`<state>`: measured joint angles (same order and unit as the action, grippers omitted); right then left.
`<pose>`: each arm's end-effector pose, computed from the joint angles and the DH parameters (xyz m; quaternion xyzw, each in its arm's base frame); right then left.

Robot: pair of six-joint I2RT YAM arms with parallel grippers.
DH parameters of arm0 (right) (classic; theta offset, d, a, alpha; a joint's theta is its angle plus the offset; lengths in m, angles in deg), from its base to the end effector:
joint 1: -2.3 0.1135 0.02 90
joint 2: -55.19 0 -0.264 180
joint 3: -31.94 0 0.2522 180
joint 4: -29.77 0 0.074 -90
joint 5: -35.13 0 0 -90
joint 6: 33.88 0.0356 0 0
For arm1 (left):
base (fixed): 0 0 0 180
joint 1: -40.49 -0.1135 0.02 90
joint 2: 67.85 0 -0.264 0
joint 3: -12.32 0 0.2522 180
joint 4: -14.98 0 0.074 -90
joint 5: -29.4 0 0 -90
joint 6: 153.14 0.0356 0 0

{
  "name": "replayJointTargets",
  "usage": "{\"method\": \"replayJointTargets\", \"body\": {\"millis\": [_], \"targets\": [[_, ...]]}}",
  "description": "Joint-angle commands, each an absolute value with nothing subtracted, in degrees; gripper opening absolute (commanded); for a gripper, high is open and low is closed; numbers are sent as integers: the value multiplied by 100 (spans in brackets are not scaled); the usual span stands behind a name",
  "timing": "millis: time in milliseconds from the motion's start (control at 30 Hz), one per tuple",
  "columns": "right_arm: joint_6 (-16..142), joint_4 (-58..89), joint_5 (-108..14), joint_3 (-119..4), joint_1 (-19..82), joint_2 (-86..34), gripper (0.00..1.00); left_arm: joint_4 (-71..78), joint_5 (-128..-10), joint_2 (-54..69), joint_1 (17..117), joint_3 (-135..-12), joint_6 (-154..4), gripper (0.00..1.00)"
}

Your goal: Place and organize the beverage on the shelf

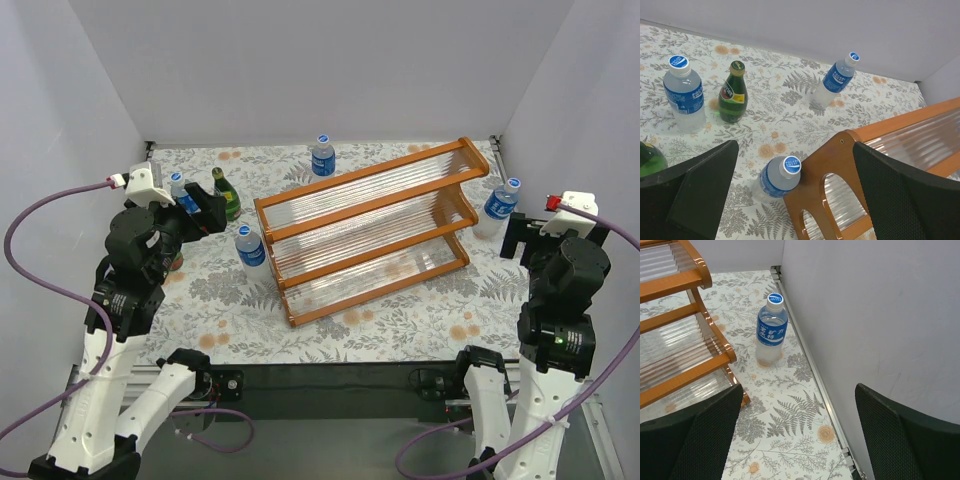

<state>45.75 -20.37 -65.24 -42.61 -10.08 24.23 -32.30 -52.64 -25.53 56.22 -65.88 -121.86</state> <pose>0.0812 -0.0244 0.4108 0.0732 0.7421 -0.1969 0.6365 0.1325 -0.0322 0.4175 -0.3238 0.7022 -0.3395 0.5356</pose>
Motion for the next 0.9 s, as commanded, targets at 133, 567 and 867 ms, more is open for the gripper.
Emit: {"method": "replayJointTargets", "body": {"millis": [133,567,867], "targets": [[4532,-1932,-5832,-4721,-1036,2249,98,-3376,-5147,-2593,5737,-6894,-12018,98],[2264,-2818,-3668,-4967,-1159,2056,98,-3490,-5173,-2672,5798,-6868,-11922,98],[2482,-3022,-3448,-4862,-1229,1968,98,-3517,-5173,-2672,5851,-6876,-11825,98]]}}
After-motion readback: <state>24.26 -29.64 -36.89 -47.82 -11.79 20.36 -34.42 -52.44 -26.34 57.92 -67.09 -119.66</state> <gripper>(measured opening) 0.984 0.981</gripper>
